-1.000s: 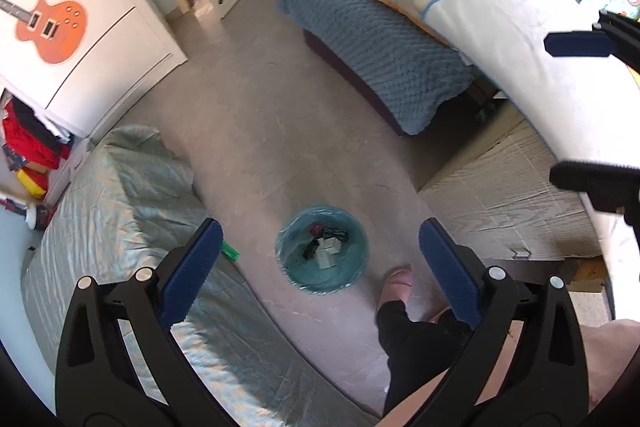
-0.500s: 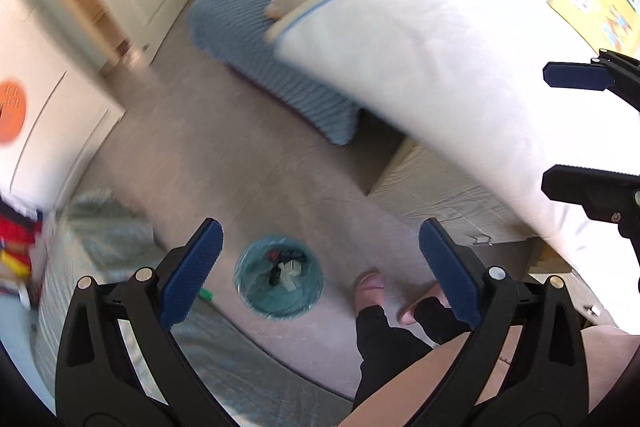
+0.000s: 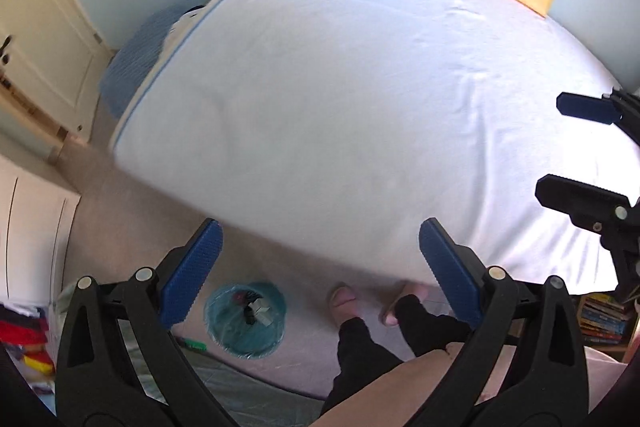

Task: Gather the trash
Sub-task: 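Move both open tools back over the empty bed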

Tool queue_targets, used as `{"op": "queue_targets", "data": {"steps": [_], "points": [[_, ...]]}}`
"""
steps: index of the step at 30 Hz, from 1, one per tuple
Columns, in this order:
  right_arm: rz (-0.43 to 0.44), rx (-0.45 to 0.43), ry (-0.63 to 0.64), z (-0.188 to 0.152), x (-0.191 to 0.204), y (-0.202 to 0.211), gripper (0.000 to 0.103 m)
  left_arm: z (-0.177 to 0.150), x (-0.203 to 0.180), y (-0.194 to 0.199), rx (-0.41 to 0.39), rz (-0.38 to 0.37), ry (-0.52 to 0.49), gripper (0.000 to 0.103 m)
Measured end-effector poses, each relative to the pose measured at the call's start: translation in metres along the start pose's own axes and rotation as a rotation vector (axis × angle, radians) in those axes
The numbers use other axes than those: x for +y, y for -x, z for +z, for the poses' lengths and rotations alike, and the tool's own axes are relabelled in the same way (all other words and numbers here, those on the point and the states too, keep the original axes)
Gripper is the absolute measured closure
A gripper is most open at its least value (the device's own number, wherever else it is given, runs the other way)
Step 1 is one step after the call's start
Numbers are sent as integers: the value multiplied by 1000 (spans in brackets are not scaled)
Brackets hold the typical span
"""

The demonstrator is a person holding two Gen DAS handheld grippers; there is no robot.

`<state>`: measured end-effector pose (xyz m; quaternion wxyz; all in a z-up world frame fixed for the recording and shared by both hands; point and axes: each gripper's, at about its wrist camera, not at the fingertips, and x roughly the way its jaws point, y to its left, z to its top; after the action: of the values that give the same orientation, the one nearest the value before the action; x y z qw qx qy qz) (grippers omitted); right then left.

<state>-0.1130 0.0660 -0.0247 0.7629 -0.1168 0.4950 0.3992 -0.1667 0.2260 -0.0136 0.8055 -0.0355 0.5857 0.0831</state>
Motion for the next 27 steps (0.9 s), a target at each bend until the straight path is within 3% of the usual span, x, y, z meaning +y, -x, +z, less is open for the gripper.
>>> {"op": "queue_targets", "data": {"steps": [14, 27], "points": [[-234, -107, -396, -75, -111, 59, 9, 39, -113, 6, -45, -135, -229, 7], [-321, -150, -575, -124, -149, 99, 9, 56, -205, 8, -52, -209, -394, 7]]}}
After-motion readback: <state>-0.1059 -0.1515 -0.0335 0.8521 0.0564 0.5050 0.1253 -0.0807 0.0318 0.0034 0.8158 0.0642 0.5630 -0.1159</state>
